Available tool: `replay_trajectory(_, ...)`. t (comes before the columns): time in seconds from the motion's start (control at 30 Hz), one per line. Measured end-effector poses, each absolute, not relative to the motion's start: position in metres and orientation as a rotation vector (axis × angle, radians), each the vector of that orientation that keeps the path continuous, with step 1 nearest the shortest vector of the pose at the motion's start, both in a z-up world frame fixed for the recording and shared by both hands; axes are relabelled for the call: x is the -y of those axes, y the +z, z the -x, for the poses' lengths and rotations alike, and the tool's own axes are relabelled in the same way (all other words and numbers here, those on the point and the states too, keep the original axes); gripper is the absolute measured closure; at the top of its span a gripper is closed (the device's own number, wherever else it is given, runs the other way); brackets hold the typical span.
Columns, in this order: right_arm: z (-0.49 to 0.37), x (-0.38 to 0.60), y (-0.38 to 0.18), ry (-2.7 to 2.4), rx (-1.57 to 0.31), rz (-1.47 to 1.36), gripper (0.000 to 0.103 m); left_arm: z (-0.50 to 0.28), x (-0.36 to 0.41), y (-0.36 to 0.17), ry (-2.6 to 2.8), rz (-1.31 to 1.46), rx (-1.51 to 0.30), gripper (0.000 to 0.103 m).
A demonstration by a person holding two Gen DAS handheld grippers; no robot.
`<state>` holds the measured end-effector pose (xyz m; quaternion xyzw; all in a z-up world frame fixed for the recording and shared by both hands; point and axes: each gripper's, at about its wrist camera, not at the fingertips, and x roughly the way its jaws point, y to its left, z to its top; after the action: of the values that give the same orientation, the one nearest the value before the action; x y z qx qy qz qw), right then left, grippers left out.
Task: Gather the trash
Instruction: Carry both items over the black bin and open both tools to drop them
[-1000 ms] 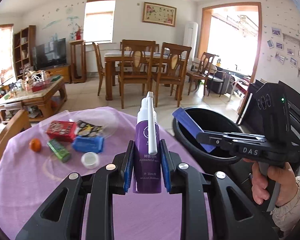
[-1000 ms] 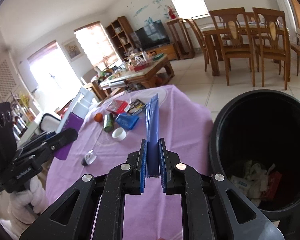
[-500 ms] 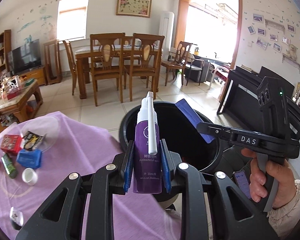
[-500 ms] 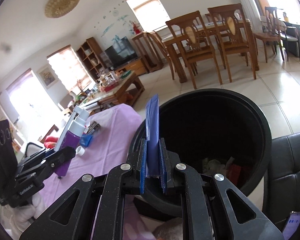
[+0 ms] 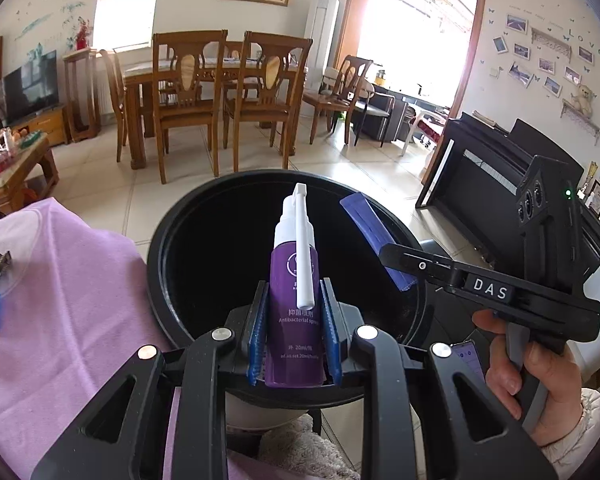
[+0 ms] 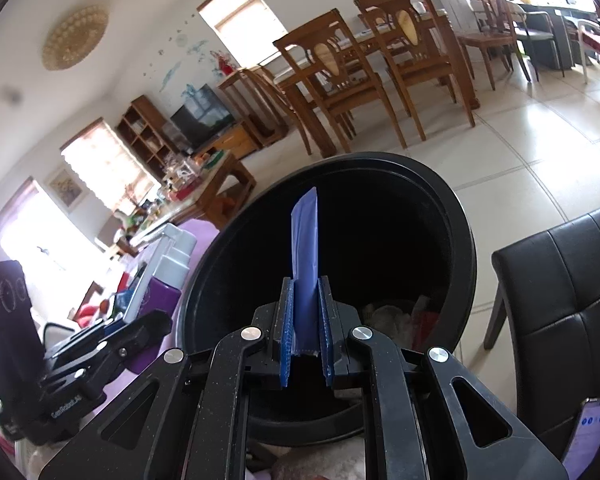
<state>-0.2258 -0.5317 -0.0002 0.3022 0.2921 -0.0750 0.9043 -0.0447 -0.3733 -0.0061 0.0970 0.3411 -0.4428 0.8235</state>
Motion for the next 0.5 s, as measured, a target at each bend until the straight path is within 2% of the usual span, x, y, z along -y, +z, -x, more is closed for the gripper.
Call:
replay_trajectory(0.33,0.217,0.535,-0.011,-0.165,-0.618,-0.637,0.09,0.038,0.386,-0.022,-0.941,-0.206,-0.788,0.077)
replay_trajectory(0.4,0.216,0.535,-0.012,-0.165,-0.618,-0.637,0.085,0.033,0.384,-0.02,-0.939,-0.196,-0.798,0.076)
replay_trajectory(0.47,0.216,0.532,-0.013,-0.165,-0.618,-0.638,0.065,0.033,0.383,-0.018,-0.938,-0.192,-0.802,0.076)
replay_trajectory(0.5,0.217,0.532,-0.013,-0.167,-0.609,-0.637,0.06,0.033,0.382,-0.016,-0.939,-0.189,-0.799,0.076)
